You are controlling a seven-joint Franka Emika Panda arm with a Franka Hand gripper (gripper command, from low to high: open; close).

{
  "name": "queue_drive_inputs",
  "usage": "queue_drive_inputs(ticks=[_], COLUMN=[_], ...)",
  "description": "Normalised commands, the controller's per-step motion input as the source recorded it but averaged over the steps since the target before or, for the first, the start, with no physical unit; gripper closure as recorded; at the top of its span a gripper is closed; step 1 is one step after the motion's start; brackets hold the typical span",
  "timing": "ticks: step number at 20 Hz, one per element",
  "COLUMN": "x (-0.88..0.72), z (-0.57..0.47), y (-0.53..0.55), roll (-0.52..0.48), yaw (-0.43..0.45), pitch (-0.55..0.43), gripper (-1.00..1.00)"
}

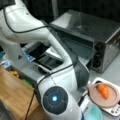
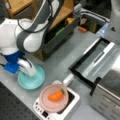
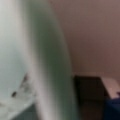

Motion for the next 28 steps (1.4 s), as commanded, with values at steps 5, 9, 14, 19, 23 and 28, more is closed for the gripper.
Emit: queue_drive_inputs(ticks=[5, 9, 14, 19, 23, 28], x=[0.11, 0.13, 0.11, 0.08, 0.1, 0.08], z=[0.09, 0.08, 0.14, 0.31, 0.25, 0.23], y=[-0.18, -0.14, -0.09, -0.02, 0.01, 0.14], roll=[0.29, 0.294, 0.397, 0.329, 0.245, 0.191], yaw=[0.043, 0.049, 0.001, -0.006, -0.035, -0.072], pitch=[0.034, 0.03, 0.035, 0.067, 0.061, 0.055], gripper=[1.0, 1.0, 1.0, 1.0, 1.0, 1.0])
